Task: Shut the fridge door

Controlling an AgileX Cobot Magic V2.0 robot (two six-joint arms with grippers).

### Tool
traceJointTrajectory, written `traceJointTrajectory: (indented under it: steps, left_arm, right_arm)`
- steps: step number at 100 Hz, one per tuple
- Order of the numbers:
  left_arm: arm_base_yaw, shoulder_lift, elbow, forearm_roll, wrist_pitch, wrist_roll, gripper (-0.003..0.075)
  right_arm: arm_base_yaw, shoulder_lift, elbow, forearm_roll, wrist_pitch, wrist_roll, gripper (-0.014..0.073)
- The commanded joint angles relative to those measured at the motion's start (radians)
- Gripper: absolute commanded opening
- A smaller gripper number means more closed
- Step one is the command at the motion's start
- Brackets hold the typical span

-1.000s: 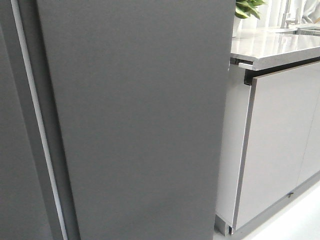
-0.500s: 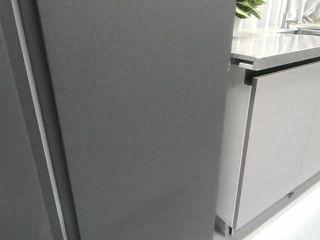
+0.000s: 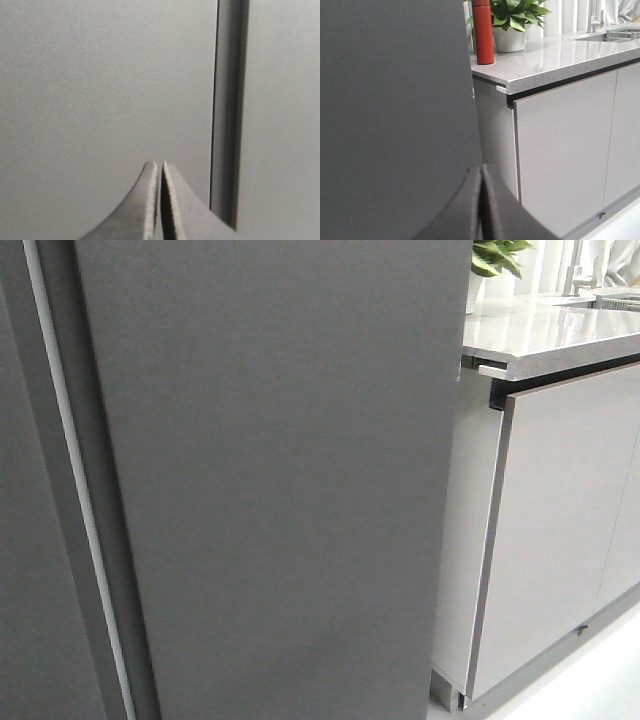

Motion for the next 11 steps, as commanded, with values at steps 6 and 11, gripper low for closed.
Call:
traceJointTrajectory:
  steps: [6, 11]
  left_arm:
    - [0.000, -0.011, 0.035, -0.004, -0.073, -0.004, -0.0020]
    - [0.000, -0.011, 0.035, -0.004, -0.073, -0.004, -0.0020]
  right_arm:
    - [0.000, -0.023, 0.020, -0.013, -0.071, -0.008, -0.0046]
    - [0.000, -0.023, 0.020, -0.013, -0.071, -0.008, -0.0046]
